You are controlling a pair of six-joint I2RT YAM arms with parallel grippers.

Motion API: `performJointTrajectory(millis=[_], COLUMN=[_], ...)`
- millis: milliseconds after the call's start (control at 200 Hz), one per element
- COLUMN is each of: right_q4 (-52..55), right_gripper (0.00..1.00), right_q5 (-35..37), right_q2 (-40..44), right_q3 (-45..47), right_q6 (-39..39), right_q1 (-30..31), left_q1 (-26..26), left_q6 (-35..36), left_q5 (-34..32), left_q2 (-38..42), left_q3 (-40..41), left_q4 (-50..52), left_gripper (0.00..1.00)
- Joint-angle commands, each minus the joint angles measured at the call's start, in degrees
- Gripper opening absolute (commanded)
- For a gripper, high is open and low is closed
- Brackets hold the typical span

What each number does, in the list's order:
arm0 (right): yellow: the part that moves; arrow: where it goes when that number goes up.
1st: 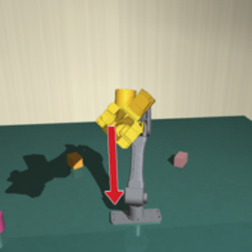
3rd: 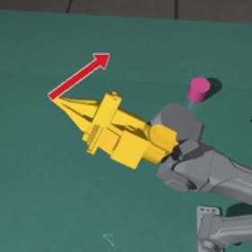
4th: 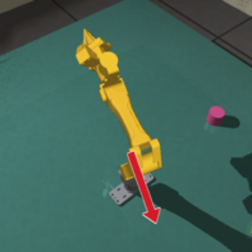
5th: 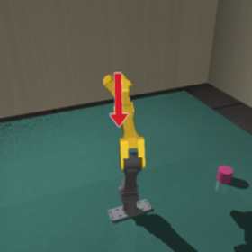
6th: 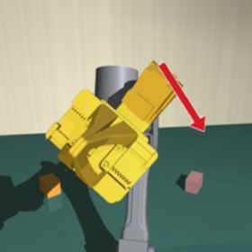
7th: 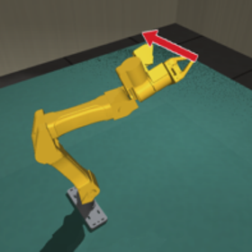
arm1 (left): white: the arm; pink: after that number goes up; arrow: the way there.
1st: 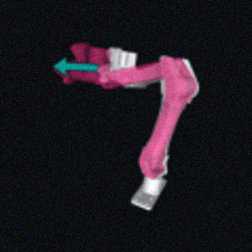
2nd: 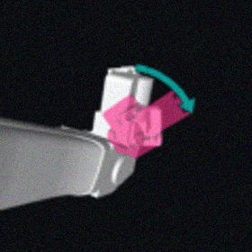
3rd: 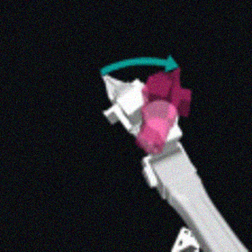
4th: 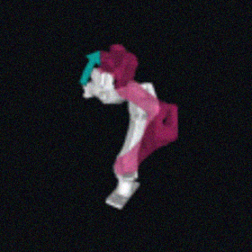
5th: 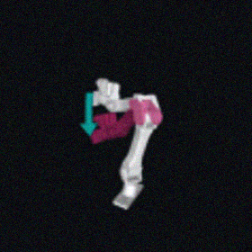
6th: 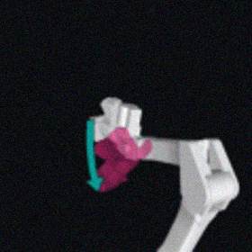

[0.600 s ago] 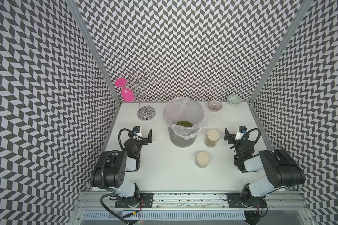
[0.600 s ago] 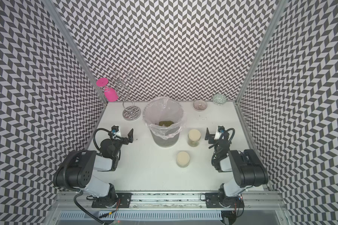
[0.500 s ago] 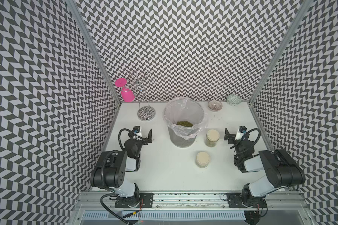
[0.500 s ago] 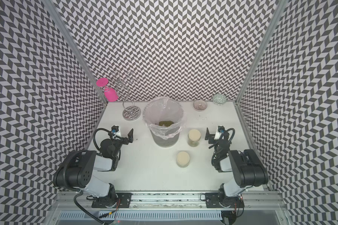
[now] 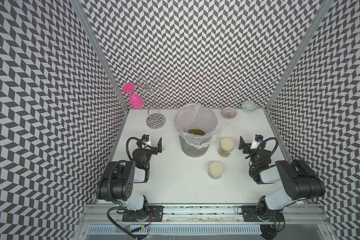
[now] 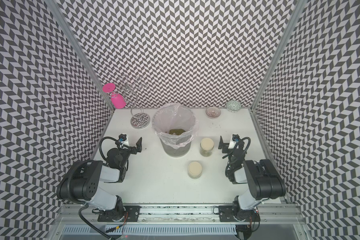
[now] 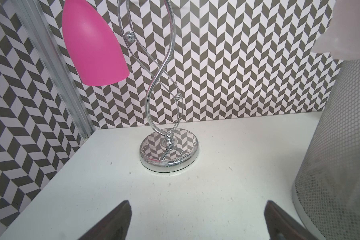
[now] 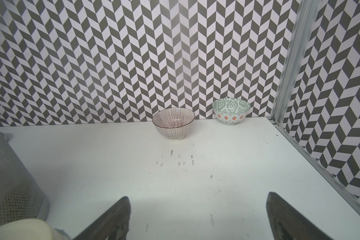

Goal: Empty moldy mung beans from jars
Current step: Pick up the jar from the center of the board.

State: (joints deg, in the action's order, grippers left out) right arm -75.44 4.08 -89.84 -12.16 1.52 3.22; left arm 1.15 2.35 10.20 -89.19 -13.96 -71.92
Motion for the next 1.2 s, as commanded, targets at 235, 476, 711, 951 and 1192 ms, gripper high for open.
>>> performJointTrajectory(millis=[235, 476, 711, 951, 1192], right_q4=[-1.79, 7.26, 49.53, 73.73, 83.72], right_gripper=[0.99, 0.99, 0.98, 0.96, 0.85], right_q5=[0.07, 1.93, -1.97, -4.43, -13.74], right_q2=[-0.09, 5.77, 22.30, 29.99, 32.58], right_q3=[-0.05, -3.65, -20.11, -30.03, -29.31], right_q6=[-0.11, 0.39, -4.73, -13.43, -19.68], right_q1=[0.13, 1.23, 3.94, 12.78, 19.07], left_q1=[0.39, -0.69, -3.00, -18.46, -40.35], left_q6=[0.04, -4.96, -16.06, -20.94, -24.45], left_q5=[0.80, -14.85, -16.97, -21.04, -23.62], left_q2=[-0.09, 4.17, 15.67, 23.73, 34.43], left_q3=[-0.35, -7.59, -19.92, -31.24, -29.18], left_q4=[-1.13, 15.64, 44.88, 72.98, 82.30], left_gripper=[1.00, 1.00, 1.00, 0.97, 0.99])
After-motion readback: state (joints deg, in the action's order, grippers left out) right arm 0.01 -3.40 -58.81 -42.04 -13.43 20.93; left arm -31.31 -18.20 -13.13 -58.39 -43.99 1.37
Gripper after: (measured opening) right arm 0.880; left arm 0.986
